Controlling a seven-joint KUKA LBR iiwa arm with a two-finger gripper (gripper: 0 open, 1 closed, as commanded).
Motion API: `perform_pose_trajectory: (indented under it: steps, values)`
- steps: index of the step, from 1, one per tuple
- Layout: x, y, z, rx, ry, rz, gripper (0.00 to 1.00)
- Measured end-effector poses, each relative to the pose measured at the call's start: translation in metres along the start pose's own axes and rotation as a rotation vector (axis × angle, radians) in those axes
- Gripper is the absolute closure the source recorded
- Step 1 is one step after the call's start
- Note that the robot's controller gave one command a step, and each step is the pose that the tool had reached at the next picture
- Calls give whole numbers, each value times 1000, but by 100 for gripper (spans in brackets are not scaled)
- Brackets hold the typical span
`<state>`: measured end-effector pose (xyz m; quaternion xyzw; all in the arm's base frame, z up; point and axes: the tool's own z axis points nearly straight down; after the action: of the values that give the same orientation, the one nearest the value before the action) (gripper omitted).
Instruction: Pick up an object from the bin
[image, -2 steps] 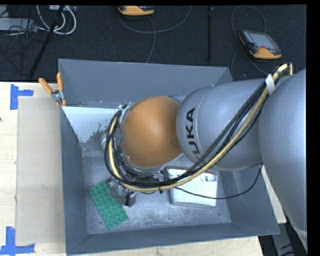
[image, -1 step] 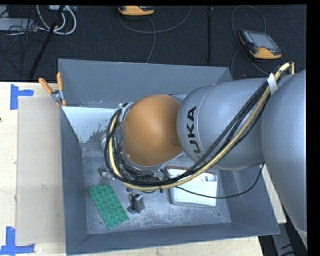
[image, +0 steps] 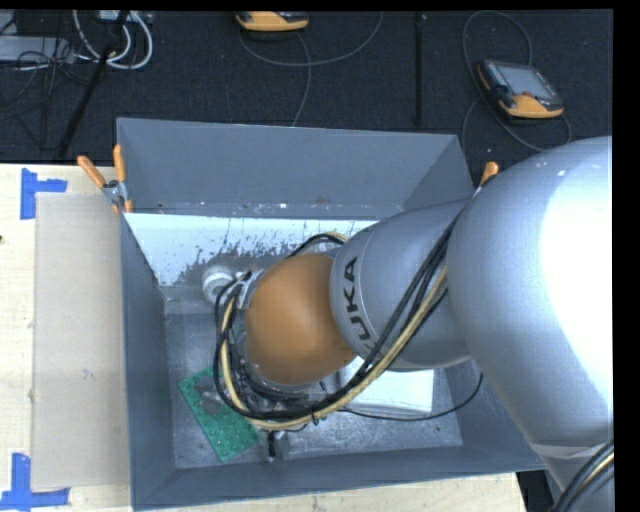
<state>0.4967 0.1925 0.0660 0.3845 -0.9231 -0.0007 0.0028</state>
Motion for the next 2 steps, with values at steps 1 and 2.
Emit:
perform_pose_trajectory:
  steps: [1, 2]
  values:
    - [-2, -1, -5, 2, -6, 3, 100]
    - [-10, 1, -129, 6, -12, -20, 100]
